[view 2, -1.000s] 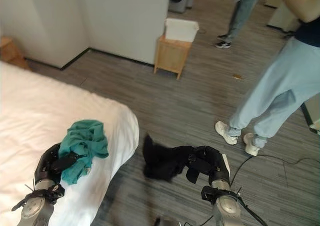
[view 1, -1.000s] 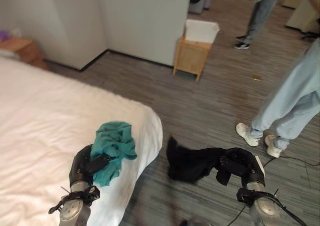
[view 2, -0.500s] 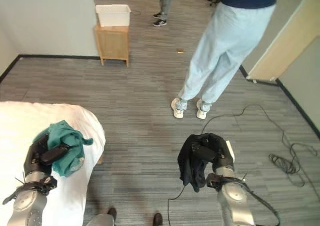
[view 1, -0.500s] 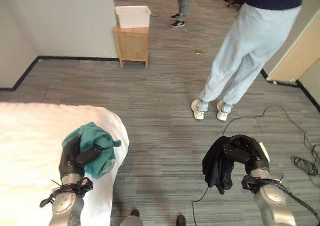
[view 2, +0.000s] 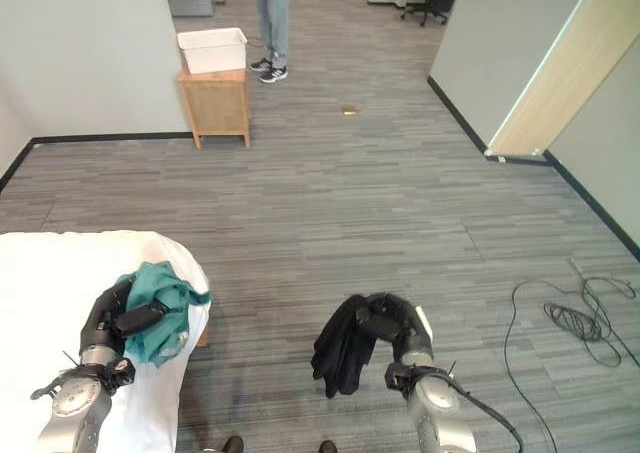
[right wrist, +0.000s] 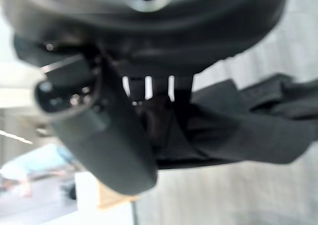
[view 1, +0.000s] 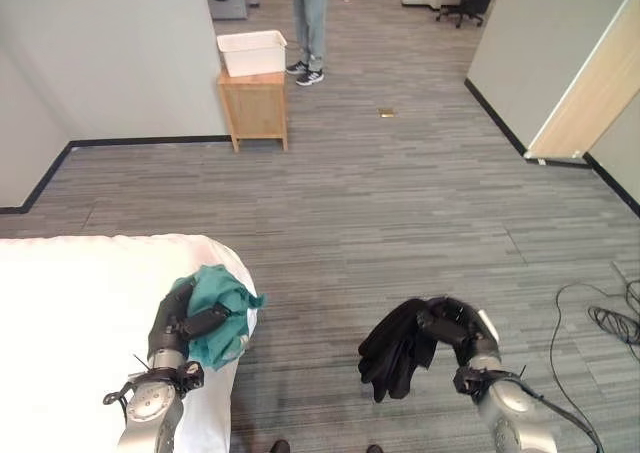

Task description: Pick up bed clothes into laundry basket.

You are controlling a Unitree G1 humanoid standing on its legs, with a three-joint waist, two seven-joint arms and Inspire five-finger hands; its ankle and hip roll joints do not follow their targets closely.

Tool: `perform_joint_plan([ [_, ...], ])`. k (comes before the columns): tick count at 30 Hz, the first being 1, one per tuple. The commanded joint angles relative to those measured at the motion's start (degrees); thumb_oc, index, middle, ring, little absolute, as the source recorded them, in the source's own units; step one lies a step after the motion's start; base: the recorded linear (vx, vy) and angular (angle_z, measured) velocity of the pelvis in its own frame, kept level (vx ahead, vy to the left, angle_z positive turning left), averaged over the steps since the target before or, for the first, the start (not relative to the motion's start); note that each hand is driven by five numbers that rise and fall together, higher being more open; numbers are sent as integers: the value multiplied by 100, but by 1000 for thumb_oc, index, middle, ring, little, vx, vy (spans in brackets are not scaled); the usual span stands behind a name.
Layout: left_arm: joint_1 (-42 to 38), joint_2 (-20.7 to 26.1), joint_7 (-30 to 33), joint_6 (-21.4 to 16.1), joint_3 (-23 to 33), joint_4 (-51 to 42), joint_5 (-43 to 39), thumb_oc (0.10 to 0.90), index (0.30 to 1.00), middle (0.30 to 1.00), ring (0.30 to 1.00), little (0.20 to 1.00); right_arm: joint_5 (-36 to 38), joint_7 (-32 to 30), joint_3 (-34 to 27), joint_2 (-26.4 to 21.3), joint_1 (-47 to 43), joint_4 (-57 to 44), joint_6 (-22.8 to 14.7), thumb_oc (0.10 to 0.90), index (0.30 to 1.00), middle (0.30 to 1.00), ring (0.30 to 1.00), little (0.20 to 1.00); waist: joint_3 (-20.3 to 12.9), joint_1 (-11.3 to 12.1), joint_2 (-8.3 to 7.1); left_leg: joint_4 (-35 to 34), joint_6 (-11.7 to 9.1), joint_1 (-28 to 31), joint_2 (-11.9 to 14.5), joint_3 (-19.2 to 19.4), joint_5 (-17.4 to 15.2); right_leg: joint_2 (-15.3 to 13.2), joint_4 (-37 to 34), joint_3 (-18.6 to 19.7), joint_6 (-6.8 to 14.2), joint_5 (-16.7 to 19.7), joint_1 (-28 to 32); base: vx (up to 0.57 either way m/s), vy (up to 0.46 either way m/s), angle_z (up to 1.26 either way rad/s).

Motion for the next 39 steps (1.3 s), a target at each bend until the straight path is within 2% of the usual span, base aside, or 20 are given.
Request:
perform_joint_plan([
  [1, -594, 611, 84, -496, 23, -395, -35, 400, 300, 300, 300, 300, 303, -96, -184, -92, -354, -685, -417, 400, 300, 300, 300, 300, -446, 146, -21, -1, 438, -313, -524, 64, 22, 105, 454, -542, -58, -529, -325, 41, -42, 19],
  [6, -928, 756, 331, -675, 264, -726, -289, 400, 300, 300, 300, 300, 50, -279, -171, -424, -1002, -1030, -570, 400, 300, 300, 300, 300, -494, 253, -49, -1, 367, -391, -548, -152, 126, 120, 382, -623, -87, -533, -260, -6, -30, 27],
  [9, -881, 778, 404, -744, 394, -917, -308, 400, 300, 300, 300, 300, 16, -394, -120, -383, -1360, -1486, -662, 400, 300, 300, 300, 300, -515, 302, -49, 5, 356, -409, -556, -216, 131, 131, 360, -613, -107, -542, -243, -26, -13, 17],
  [11, -667, 713, 523, -804, 671, -1158, -376, 400, 300, 300, 300, 300, 6, -374, -79, -277, -1609, -2046, -743, 400, 300, 300, 300, 300, -523, 380, -58, 30, 357, -414, -585, -285, 137, 153, 351, -586, -138, -557, -219, -13, -7, 6],
  [16, -264, 403, 751, -910, 1225, -1402, -472, 400, 300, 300, 300, 300, -41, -249, -66, -181, -1445, -2578, -772, 400, 300, 300, 300, 300, -492, 463, -124, 96, 368, -435, -619, -317, 89, 151, 305, -616, -164, -534, -199, -14, 0, 5],
  [23, -167, 413, 671, -836, 1326, -1338, -353, 400, 300, 300, 300, 300, 5, -175, -169, -193, -1143, -2503, -707, 400, 300, 300, 300, 300, -334, 502, -240, 594, 431, -592, -690, -187, -204, 57, 429, -692, -141, -562, -197, 11, 6, 1],
  [24, -185, 488, 680, -816, 1312, -1253, -341, 400, 300, 300, 300, 300, -10, -177, -166, -193, -1152, -2501, -705, 400, 300, 300, 300, 300, -283, 521, -246, 681, 490, -595, -688, -157, -335, 45, 604, -683, -130, -662, -235, 0, 0, 0],
  [25, -196, 492, 681, -820, 1310, -1246, -343, 400, 300, 300, 300, 300, -12, -178, -170, -191, -1158, -2502, -706, 400, 300, 300, 300, 300, -266, 528, -248, 711, 488, -633, -704, -149, -294, 32, 642, -675, -126, -632, -278, 58, 42, -7],
  [27, -277, 590, 729, -801, 1293, -1185, -300, 400, 300, 300, 300, 300, -69, -169, -144, -176, -1194, -2547, -728, 400, 300, 300, 300, 300, -161, 522, -203, 794, 619, -600, -685, -115, -450, -13, 1460, -599, -47, -861, -581, 20, 103, -12],
  [29, -311, 656, 732, -795, 1263, -1153, -285, 400, 300, 300, 300, 300, -163, -170, -34, -120, -1289, -2559, -749, 400, 300, 300, 300, 300, 6, 505, -114, 825, 727, -548, -631, 11, -518, -89, 2835, -519, 146, -612, -1244, -2, 151, -17],
  [30, -361, 720, 740, -799, 1220, -1125, -255, 400, 300, 300, 300, 300, -210, -159, 96, -84, -1381, -2513, -751, 400, 300, 300, 300, 300, 112, 497, -74, 831, 745, -479, -582, 54, -555, -90, 3277, -454, 214, -472, -1516, 65, 69, -44],
  [31, -394, 786, 744, -807, 1197, -1123, -232, 400, 300, 300, 300, 300, -211, -146, 183, -52, -1448, -2502, -737, 400, 300, 300, 300, 300, 159, 489, -81, 804, 731, -404, -535, 71, -590, -130, 3302, -464, 234, -380, -1692, 154, -28, -52],
  [32, -402, 816, 729, -820, 1209, -1169, -230, 400, 300, 300, 300, 300, -209, -100, 200, -44, -1456, -2489, -716, 400, 300, 300, 300, 300, 165, 472, -88, 752, 696, -302, -467, 72, -627, -248, 3119, -493, 228, -344, -1829, 152, -55, -69],
  [33, -399, 818, 728, -819, 1213, -1171, -231, 400, 300, 300, 300, 300, -208, -97, 202, -41, -1458, -2487, -716, 400, 300, 300, 300, 300, 160, 469, -82, 728, 693, -285, -451, 70, -628, -236, 3113, -500, 225, -352, -1820, 348, -188, -45],
  [34, -380, 828, 640, -877, 1224, -1305, -323, 400, 300, 300, 300, 300, -242, -39, 209, -104, -1442, -2487, -689, 400, 300, 300, 300, 300, 148, 373, -65, 580, 533, -35, -181, -59, -756, -426, 2497, -475, 184, -351, -1952, 403, -249, -27],
  [35, -398, 824, 626, -899, 1194, -1330, -419, 400, 300, 300, 300, 300, -256, -65, 192, -139, -1428, -2511, -699, 400, 300, 300, 300, 300, 158, 314, -70, 566, 435, 40, -58, -163, -845, -493, 2191, -374, 190, -334, -1918, 548, -363, 12],
  [37, -499, 868, 621, -910, 1095, -1276, -460, 400, 300, 300, 300, 300, -239, -152, 103, -205, -1426, -2452, -718, 400, 300, 300, 300, 300, 169, 187, -87, 519, 247, 182, 207, -423, -997, -658, 1347, 36, 255, -209, -1964, 470, -384, 38],
  [38, -567, 902, 649, -916, 1050, -1238, -460, 400, 300, 300, 300, 300, -240, -232, 57, -215, -1442, -2446, -747, 400, 300, 300, 300, 300, 177, 138, -74, 522, 148, 276, 430, -563, -1056, -797, 1018, 222, 341, -35, -2039, 457, -404, 62],
  [39, -583, 906, 659, -930, 1042, -1233, -479, 400, 300, 300, 300, 300, -242, -253, 17, -218, -1441, -2475, -743, 400, 300, 300, 300, 300, 157, 126, -67, 498, 83, 332, 572, -572, -1097, -869, 923, 94, 423, 91, -2000, 464, -462, 83],
])
